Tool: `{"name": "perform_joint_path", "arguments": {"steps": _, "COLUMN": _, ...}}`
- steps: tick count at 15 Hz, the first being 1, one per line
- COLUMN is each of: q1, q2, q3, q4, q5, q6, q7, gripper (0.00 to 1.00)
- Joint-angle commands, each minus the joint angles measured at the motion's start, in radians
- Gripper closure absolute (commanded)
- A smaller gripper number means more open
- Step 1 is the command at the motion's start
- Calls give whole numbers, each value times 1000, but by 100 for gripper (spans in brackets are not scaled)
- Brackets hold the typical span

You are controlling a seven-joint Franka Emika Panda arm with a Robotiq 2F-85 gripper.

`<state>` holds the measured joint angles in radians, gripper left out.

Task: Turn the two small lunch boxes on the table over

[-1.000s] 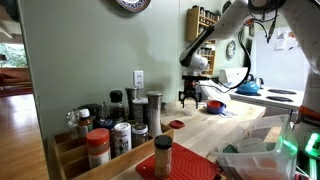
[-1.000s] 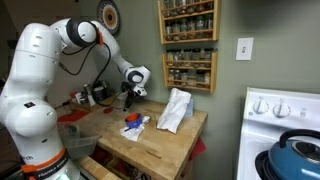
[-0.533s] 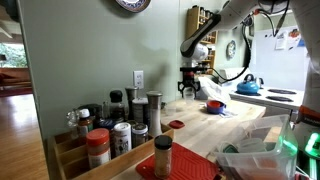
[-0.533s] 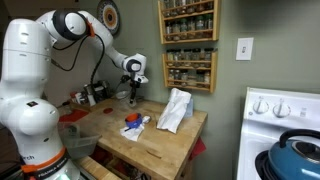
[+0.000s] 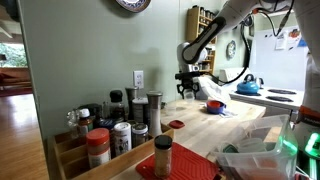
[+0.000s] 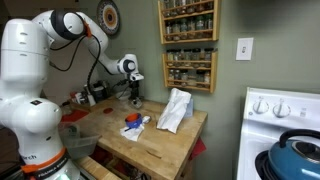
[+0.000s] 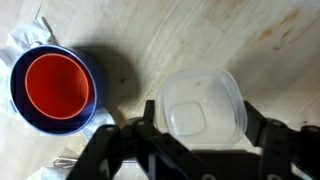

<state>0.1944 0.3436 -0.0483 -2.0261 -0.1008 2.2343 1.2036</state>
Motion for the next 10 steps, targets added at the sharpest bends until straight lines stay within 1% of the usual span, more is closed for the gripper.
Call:
{"name": "perform_joint_path", "arguments": {"steps": 1, "q1": 26, "q2": 28, "q3": -22, "q4": -21, "q5": -97, "q6": 16, "q7": 161, "gripper": 44}}
{"name": "perform_joint_path", "arguments": {"steps": 2, "q1": 1, "q2": 21, "q3": 1, "q4": -4, "q5": -65, "q6": 2, "q7": 96, "gripper": 44}}
{"name": "perform_joint_path", "arguments": {"steps": 3, "q1": 2, "q2": 28, "q3": 2, "q4": -3, "q5": -68, "q6": 2, "q7": 105, "gripper": 19}}
{"name": "perform_joint_path", "arguments": {"steps": 6, "q1": 1, "q2": 28, "q3": 2, "q4": 3, "q5": -68, "q6": 2, "q7": 104, "gripper": 19}}
{"name": "perform_joint_path", "arguments": {"steps": 7, "q1": 12, "q2": 41, "q3": -2, "q4": 9, "q5": -92, "q6": -6, "q7": 116, "gripper": 44}}
{"name": "perform_joint_path", "arguments": {"steps": 10, "q1": 43, "q2": 72, "q3": -3, "q4": 14, "q5": -173, "q6": -20, "q7": 117, "gripper": 44}}
